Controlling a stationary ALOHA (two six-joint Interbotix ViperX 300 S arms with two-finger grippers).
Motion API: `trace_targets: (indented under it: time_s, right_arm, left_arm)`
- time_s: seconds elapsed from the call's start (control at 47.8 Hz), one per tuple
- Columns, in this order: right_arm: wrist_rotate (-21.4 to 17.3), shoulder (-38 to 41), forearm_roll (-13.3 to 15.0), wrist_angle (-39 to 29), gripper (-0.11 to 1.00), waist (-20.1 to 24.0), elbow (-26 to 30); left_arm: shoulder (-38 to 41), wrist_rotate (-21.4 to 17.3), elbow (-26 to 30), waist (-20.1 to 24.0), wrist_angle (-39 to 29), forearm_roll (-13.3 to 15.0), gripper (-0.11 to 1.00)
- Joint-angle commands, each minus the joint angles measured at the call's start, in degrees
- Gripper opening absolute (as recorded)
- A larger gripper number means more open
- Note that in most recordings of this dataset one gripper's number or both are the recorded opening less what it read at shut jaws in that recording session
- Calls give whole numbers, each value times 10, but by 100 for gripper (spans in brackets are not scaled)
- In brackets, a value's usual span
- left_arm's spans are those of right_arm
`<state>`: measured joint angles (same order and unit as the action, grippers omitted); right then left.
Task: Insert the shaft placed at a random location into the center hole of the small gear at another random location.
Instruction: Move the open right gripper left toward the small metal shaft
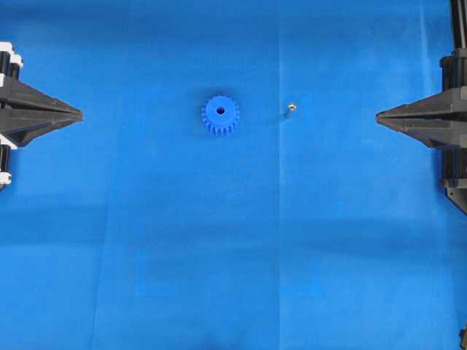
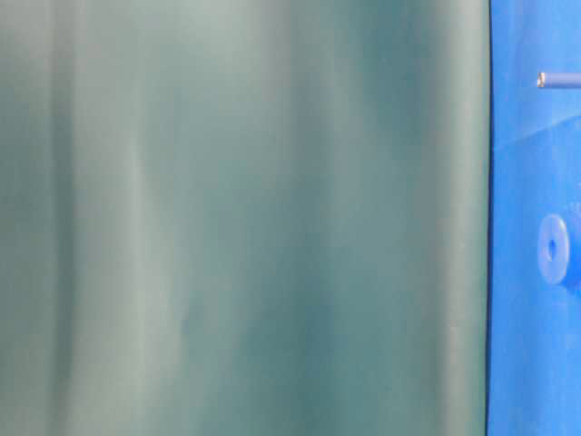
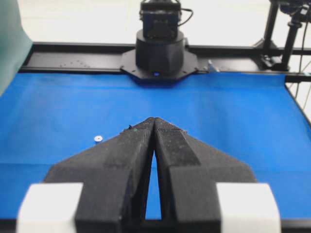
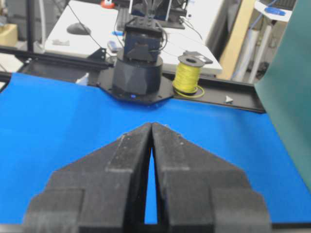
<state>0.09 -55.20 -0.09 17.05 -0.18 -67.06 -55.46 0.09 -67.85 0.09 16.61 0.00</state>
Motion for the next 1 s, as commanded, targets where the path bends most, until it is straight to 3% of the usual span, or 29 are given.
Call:
trace_targets:
  time_s: [0.0, 0.126, 0.314, 0.481, 0.628, 0.837, 0.879, 0.983]
  right_arm:
    - [1, 4, 0, 0, 0, 0, 9]
    - [-3, 22, -1, 9, -6, -8, 8]
    - [-3, 76, -4, 41, -6, -26, -2]
    - [-4, 169, -19, 98, -2, -59, -6]
    - [-4, 265, -39, 147, 18, -81, -6]
    - [-4, 396, -53, 224, 77, -90, 5]
    - [-4, 418, -55, 236, 79, -92, 8]
    - [-4, 479, -62, 258, 69, -101, 18]
  left_arm:
    - [1, 4, 12, -7, -3, -2, 0]
    - [-3, 4, 12, -7, -4, -1, 0]
    - [-3, 4, 11, -7, -4, -2, 0]
    - [-3, 4, 10, -7, -4, -2, 0]
    - [-3, 4, 9, -6, -4, -1, 0]
    - [-3, 4, 8, -7, -4, -2, 0]
    - [-3, 4, 7, -7, -4, -2, 0]
    - [-3, 4, 6, -7, -4, -2, 0]
